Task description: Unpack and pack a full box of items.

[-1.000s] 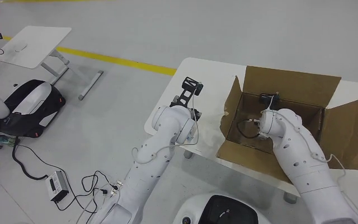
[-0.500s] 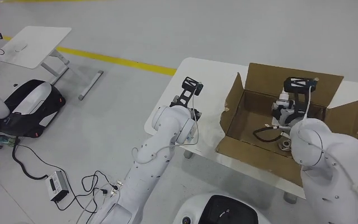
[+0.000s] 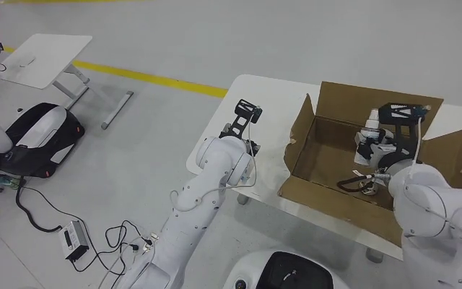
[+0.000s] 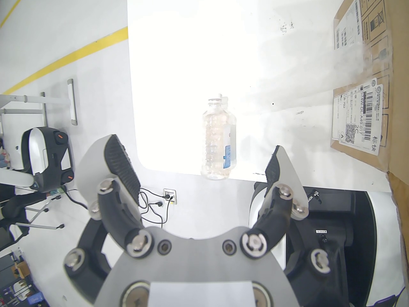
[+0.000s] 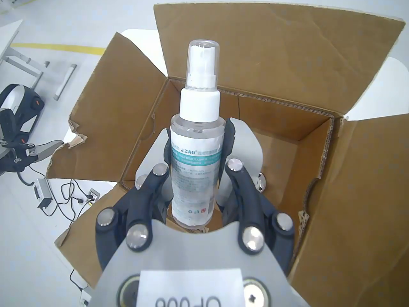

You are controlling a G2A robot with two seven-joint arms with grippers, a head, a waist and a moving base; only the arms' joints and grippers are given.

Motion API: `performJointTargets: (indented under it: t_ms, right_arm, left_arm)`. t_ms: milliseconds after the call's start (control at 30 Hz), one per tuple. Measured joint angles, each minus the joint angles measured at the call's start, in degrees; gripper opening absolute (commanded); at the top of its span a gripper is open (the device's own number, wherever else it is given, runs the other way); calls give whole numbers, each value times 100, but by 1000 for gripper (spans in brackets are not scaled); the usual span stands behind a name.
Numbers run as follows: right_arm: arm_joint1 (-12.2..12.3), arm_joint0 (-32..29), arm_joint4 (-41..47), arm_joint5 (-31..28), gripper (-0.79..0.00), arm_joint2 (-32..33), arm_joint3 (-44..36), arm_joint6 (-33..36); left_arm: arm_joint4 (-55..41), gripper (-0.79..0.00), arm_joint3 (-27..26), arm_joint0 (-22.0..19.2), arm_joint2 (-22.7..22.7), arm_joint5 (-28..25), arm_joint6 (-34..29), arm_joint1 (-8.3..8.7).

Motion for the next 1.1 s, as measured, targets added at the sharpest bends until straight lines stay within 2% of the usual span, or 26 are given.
performJointTargets:
  t_ms: [100,200,367,500,667,833,1100]
  right_arm:
    - [9,-111,147,-92,-785,137,-238,-258]
    - [46,-234,347,-196,-785,531,-841,-332]
    - [142,-506,776,-560,-785,1506,-1870,43]
    - [226,-761,807,-928,-785,2262,-2340,358]
    - [315,-1063,660,-1271,-785,2960,-2367,620]
    - [400,-1401,259,-1640,-785,3325,-2367,987]
    - [489,-2034,185,-1992,-785,3885,-2366,1324]
  left_arm:
    - [0,0,0,0,0,0,0,0]
    - [0,0,0,0,0,0,0,0]
    - [0,0,0,0,0,0,0,0]
    - [0,0,0,0,0,0,0,0]
    - [0,0,0,0,0,0,0,0]
    - [0,0,0,0,0,0,0,0]
    - [0,0,0,0,0,0,0,0]
